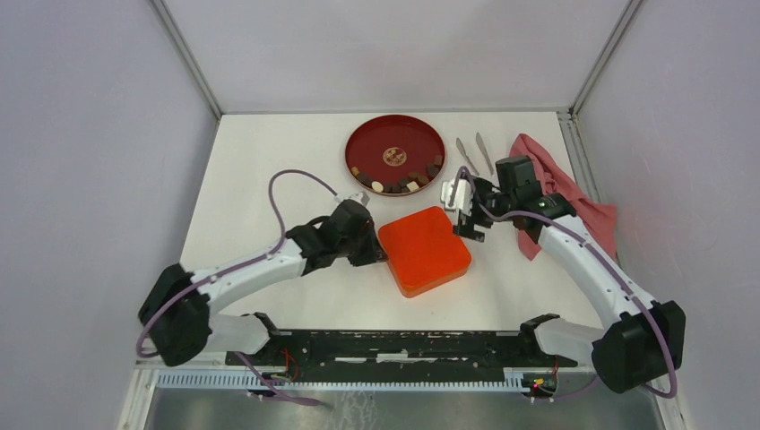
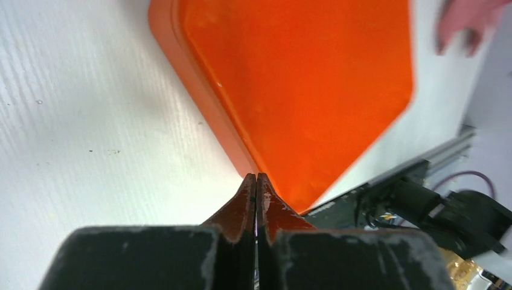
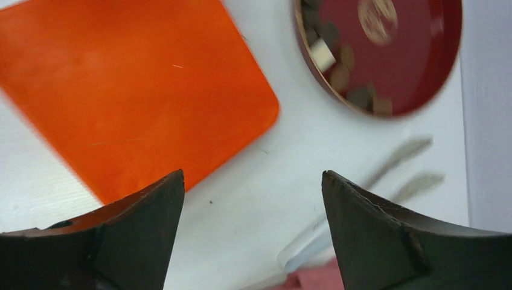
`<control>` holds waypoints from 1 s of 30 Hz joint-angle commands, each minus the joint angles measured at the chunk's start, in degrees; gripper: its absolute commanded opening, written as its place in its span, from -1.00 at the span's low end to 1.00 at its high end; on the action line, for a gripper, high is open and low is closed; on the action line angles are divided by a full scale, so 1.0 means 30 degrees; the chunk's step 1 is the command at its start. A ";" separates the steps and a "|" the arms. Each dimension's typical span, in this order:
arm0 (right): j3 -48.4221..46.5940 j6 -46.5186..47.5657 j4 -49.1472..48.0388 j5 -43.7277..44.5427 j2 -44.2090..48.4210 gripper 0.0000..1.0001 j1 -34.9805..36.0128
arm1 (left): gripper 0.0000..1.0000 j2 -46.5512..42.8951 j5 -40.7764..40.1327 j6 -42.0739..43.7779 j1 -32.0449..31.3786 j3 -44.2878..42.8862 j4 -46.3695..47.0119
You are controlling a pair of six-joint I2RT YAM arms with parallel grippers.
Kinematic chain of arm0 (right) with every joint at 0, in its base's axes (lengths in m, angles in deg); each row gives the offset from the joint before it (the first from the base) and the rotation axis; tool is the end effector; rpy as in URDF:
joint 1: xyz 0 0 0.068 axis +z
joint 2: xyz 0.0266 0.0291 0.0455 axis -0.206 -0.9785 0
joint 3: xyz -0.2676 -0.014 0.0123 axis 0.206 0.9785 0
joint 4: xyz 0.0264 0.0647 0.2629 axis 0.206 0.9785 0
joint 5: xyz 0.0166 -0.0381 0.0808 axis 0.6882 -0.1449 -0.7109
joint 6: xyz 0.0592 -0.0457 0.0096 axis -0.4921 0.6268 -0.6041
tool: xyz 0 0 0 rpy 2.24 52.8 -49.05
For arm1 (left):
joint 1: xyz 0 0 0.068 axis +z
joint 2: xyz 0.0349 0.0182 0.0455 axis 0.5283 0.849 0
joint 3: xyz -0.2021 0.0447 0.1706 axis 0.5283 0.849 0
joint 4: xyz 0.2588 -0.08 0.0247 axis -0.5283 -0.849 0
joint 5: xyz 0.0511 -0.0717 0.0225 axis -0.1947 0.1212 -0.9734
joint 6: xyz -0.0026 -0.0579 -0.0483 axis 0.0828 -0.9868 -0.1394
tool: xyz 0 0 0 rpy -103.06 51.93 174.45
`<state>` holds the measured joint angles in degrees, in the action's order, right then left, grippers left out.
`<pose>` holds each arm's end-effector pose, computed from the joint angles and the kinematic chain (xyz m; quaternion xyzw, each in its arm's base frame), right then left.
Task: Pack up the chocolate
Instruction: Adjust the packing box at the center of the board.
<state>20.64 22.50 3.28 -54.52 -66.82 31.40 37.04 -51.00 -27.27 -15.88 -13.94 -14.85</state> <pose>0.2594 0.1191 0.2604 -0.5661 0.7135 0.0959 0.4016 0.2029 -0.2262 0.1800 -0.0468 0.9420 -0.2658 0.1995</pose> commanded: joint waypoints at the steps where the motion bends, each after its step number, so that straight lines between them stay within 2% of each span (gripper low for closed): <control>1: 0.1072 1.1137 0.5099 -1.0580 0.0928 0.95 0.0339 | -0.94 -0.4213 -0.0735 0.1139 -0.0125 0.1558 0.1189; 3: 0.2448 1.2921 0.4945 -1.1438 0.1356 0.96 0.1068 | -0.52 -0.5734 -0.0362 0.0859 -0.0128 0.2634 0.2170; 5: 0.3592 1.0436 0.2237 -0.9708 0.1787 0.96 0.2514 | -0.27 -0.6515 0.0642 0.0274 -0.0127 0.3624 0.3290; 7: 0.4876 0.8783 -0.0466 -0.7643 0.2128 0.96 0.3933 | -0.26 -0.6650 0.1352 -0.0675 -0.0138 0.4461 0.4558; 10: 0.5510 0.7165 -0.2345 -0.5560 0.1937 0.93 0.5199 | -0.32 -0.6348 0.2510 -0.2244 -0.0162 0.5950 0.7531; 14: 0.6410 0.6436 -0.4085 -0.4545 0.1904 0.92 0.6304 | -0.38 -0.6454 0.2257 -0.2967 -0.0192 0.6712 0.8375; 15: 0.6744 0.6051 -0.4690 -0.4014 0.1920 0.92 0.6798 | -0.35 -0.6566 0.2141 -0.3186 -0.0191 0.6826 0.8569; 19: 0.7623 0.5372 -0.6221 -0.2532 0.1746 0.91 0.8247 | 0.15 -0.6482 0.1609 -0.4449 -0.0312 0.7230 0.9817; 22: 0.7465 0.5340 -0.5615 -0.2714 0.1496 0.78 0.8689 | 0.21 -0.5254 0.1491 -0.4322 -0.0532 0.6523 0.9203; 30: 0.8025 0.5266 -0.5592 -0.2978 0.1290 0.22 0.9627 | 0.24 -0.1351 0.1011 -0.3527 -0.1712 0.4281 0.7903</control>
<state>44.11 39.31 -12.22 -64.01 -62.25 59.26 30.13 -46.48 -37.46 -19.83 3.08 9.15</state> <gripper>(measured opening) 0.661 0.613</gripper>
